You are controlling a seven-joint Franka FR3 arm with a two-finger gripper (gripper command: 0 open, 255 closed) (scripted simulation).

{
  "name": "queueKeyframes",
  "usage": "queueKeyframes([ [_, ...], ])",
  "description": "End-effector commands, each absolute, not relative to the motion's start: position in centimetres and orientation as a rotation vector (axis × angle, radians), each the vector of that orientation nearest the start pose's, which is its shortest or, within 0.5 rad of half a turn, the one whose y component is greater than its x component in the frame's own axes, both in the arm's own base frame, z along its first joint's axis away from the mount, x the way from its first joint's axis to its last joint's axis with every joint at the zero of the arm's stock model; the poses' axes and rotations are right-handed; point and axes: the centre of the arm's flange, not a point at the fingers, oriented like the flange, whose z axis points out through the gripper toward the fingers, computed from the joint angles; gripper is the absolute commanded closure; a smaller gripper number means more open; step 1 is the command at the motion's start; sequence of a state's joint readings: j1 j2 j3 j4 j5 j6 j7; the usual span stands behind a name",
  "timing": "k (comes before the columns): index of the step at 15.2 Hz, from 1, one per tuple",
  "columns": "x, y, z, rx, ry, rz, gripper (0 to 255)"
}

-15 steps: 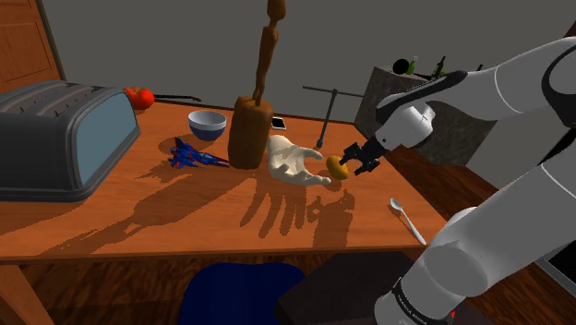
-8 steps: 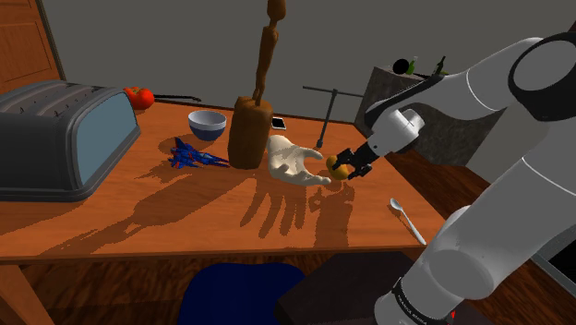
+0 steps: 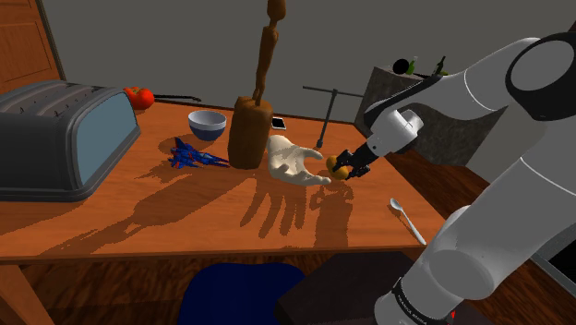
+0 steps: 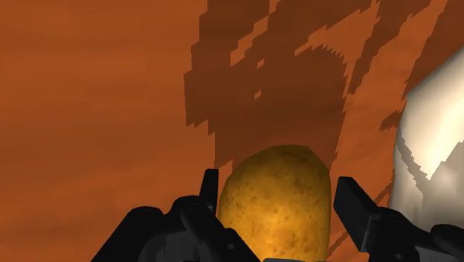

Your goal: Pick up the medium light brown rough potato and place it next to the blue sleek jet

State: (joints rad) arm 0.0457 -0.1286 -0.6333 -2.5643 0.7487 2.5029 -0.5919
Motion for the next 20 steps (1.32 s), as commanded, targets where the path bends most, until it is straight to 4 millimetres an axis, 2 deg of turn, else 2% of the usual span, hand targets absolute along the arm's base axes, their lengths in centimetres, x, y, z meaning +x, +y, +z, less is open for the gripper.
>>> queueKeyframes([
  [1, 37.1, -24.8, 30.5, -2.564, 0.794, -0.42, 255],
  [9, 37.1, -24.8, 30.5, -2.564, 0.794, -0.42, 255],
  [20, 37.1, -24.8, 36.3, -2.564, 0.794, -0.42, 255],
])
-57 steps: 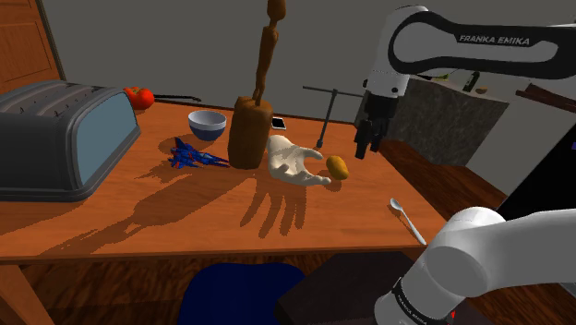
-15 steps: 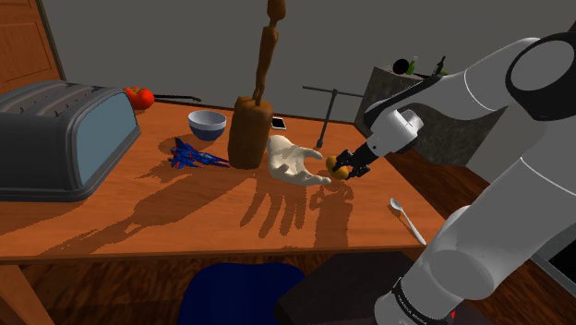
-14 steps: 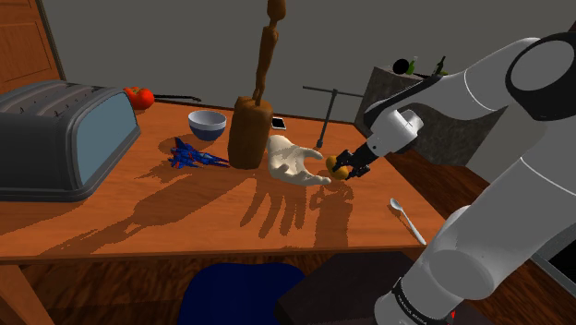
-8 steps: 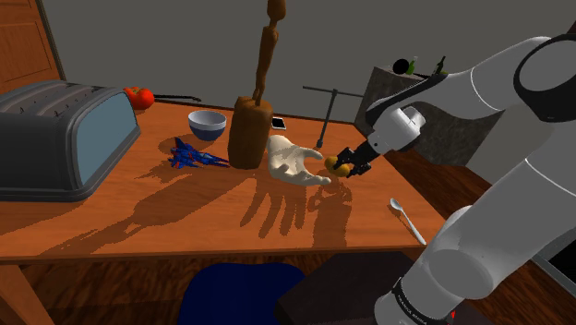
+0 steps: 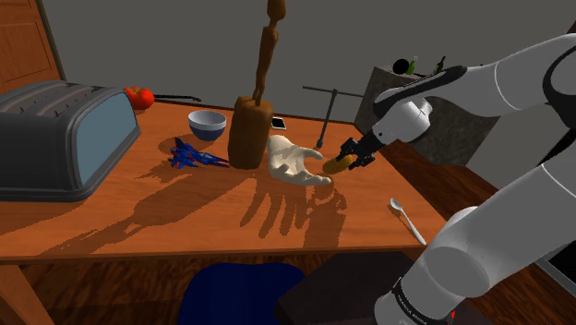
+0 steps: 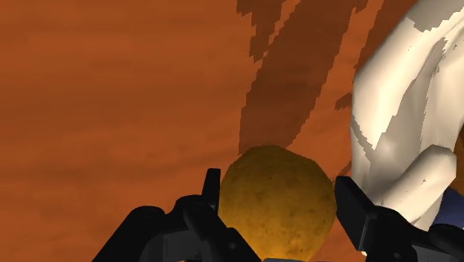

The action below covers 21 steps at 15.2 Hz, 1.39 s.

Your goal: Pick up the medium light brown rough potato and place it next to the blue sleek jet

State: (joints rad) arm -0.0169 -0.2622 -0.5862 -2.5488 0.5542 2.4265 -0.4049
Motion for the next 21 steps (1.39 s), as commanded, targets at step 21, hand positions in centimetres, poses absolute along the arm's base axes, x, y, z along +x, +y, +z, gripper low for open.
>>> queueKeyframes([
  [21, 37.1, -24.8, 47.4, -2.564, 0.794, -0.42, 255],
])
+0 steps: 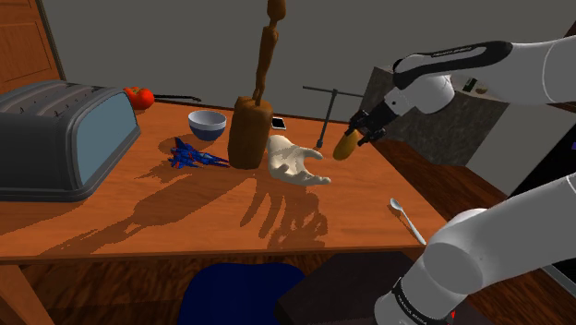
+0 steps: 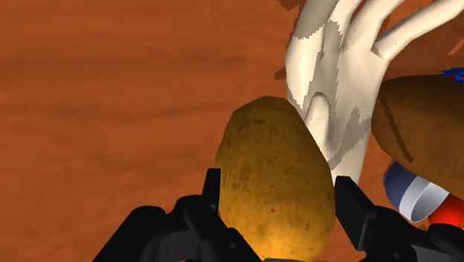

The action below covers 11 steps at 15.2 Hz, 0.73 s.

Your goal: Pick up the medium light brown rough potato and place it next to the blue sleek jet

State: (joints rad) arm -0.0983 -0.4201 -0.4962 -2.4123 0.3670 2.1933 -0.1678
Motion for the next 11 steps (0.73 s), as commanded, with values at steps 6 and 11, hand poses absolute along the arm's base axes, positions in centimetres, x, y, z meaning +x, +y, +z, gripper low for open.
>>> queueKeyframes([
  [6, 43.2, -22.3, 47.8, -2.564, 0.794, -0.42, 255],
  [11, 49.3, -19.7, 47.8, -2.564, 0.794, -0.42, 255],
])
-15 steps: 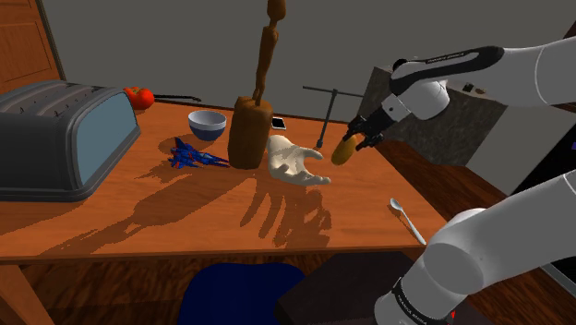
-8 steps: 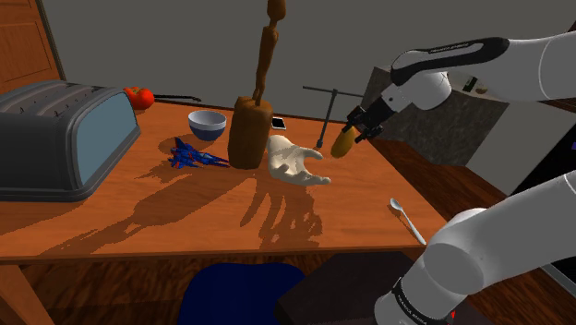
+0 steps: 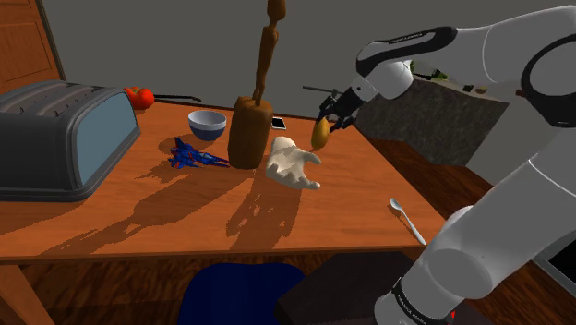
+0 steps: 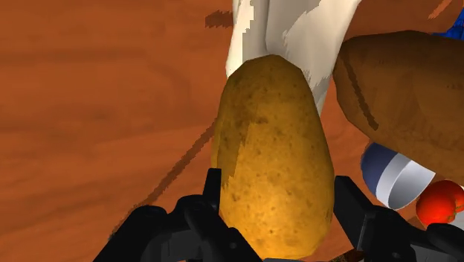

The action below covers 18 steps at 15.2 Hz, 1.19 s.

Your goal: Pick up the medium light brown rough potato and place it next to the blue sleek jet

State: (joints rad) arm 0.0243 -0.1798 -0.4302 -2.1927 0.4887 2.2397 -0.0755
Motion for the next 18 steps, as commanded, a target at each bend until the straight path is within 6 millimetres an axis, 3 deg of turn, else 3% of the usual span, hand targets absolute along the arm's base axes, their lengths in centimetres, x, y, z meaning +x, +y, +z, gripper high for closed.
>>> queueKeyframes([
  [1, 50.5, -19.2, 47.8, -2.564, 0.794, -0.42, 255],
  [18, 71.2, -10.6, 47.8, -2.564, 0.794, -0.42, 255],
])
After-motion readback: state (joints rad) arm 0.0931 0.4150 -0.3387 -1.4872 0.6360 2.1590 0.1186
